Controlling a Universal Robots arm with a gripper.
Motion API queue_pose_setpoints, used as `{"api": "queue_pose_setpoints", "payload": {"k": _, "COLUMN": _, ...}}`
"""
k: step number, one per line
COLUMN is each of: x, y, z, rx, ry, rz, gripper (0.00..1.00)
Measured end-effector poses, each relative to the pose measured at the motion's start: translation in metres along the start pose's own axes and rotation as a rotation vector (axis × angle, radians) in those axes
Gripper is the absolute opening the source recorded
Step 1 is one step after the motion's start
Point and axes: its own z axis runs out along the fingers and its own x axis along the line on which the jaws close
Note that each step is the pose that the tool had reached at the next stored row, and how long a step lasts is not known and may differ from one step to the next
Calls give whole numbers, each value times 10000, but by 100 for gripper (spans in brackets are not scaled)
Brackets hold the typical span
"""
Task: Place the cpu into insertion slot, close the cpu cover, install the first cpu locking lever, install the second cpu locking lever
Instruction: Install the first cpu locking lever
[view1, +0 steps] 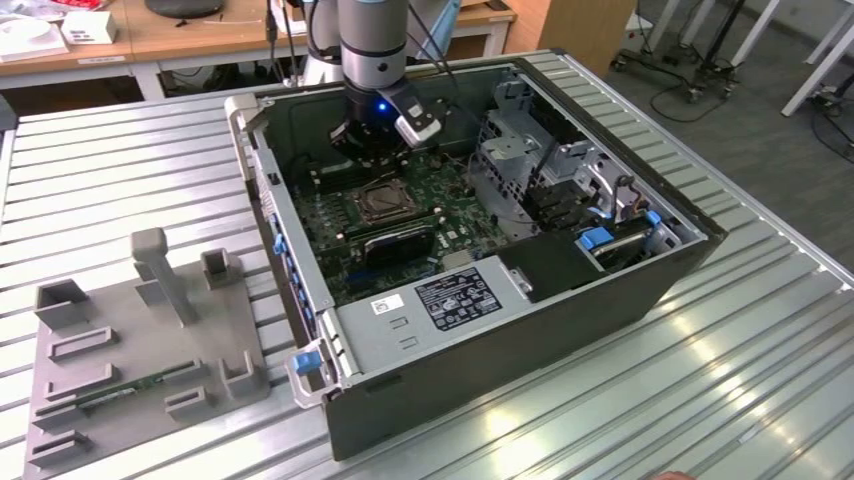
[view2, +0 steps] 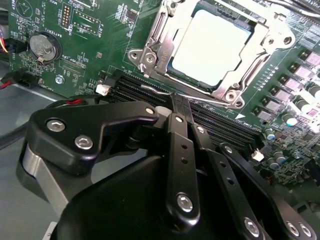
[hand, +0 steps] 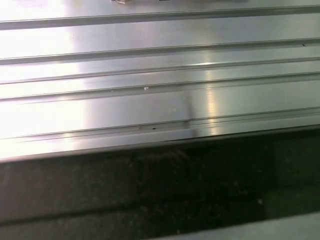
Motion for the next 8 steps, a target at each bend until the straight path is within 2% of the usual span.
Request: {"api": "queue_pose_setpoints", "payload": {"k": 8, "x": 3, "y": -6, "z": 36, "rx": 0, "ry": -7, "rz": 0, "gripper": 11}}
